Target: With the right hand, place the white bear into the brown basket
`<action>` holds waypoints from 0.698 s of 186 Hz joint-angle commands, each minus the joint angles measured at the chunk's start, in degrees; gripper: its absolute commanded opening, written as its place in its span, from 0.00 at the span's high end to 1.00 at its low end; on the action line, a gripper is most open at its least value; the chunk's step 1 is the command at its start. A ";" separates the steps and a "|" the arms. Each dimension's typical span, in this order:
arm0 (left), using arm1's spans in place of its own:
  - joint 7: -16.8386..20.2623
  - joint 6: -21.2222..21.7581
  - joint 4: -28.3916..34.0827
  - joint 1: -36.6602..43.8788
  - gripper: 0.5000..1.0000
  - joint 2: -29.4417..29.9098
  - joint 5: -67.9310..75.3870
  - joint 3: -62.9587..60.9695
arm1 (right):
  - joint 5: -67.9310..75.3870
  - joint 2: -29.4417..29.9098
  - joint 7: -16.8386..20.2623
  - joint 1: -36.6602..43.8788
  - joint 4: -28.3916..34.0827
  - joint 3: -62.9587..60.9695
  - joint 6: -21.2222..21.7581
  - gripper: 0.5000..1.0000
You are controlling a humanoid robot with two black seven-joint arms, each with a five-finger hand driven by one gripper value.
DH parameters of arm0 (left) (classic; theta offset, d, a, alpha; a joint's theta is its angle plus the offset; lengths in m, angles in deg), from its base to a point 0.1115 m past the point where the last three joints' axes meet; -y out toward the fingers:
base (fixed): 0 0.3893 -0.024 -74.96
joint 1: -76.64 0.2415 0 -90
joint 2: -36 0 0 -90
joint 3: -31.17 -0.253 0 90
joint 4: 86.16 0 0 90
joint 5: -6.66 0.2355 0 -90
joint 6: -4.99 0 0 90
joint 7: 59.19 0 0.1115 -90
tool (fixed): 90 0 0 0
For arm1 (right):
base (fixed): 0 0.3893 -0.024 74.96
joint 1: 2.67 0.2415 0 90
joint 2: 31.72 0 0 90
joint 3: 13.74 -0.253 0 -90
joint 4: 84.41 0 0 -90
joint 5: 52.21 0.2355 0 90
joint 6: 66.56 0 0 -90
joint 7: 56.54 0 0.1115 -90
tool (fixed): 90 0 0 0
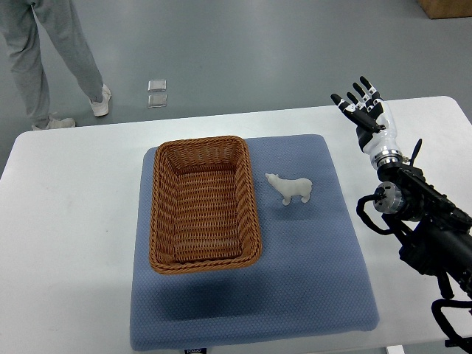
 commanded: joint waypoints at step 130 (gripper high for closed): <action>0.00 0.00 0.00 0.00 0.00 0.00 0.01 0.00 | -2.86 -12.92 0.80 9.57 8.56 22.83 -1.55 0.17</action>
